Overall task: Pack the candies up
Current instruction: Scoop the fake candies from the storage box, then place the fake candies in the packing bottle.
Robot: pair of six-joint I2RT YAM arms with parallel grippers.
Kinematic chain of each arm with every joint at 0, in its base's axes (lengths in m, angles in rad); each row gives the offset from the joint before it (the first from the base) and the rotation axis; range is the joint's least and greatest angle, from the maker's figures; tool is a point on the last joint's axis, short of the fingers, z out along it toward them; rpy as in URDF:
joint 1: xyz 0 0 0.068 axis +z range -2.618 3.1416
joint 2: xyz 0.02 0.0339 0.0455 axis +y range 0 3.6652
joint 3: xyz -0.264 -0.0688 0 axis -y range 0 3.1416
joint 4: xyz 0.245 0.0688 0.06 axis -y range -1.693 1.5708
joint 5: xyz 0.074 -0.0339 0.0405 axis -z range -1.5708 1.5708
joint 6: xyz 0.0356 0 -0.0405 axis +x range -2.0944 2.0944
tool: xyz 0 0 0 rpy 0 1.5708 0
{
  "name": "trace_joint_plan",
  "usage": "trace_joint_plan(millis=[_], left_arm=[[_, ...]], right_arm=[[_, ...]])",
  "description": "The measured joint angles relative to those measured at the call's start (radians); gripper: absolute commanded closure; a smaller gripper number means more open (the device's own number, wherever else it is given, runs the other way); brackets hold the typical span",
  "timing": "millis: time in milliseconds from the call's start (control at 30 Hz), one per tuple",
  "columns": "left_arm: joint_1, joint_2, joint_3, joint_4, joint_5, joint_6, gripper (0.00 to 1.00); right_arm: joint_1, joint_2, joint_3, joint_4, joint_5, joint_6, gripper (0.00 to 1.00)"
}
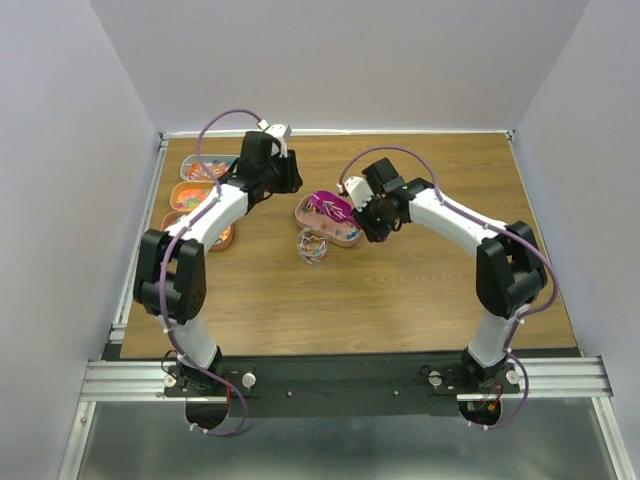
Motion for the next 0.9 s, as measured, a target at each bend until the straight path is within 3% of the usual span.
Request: trace_joint_plan(millis=[433, 733, 900], left_arm=[[0.037, -0.396, -0.176, 0.076, -0.105, 0.007, 0.47], [0.037, -0.614, -0.432, 0.071, -0.106, 0.036, 0.46], [0.037, -0.673, -0.494, 0.052, -0.142, 0.048, 0.46]], right_arm=[[0.043, -0.236, -0.043, -0.013, 0.091, 0.043, 0.99], [0.181, -0.259, -0.074, -0.090, 0.203, 0.092, 0.99], [0.251, -0.259, -0.072, -0.154, 0.282, 0.121, 0.99]])
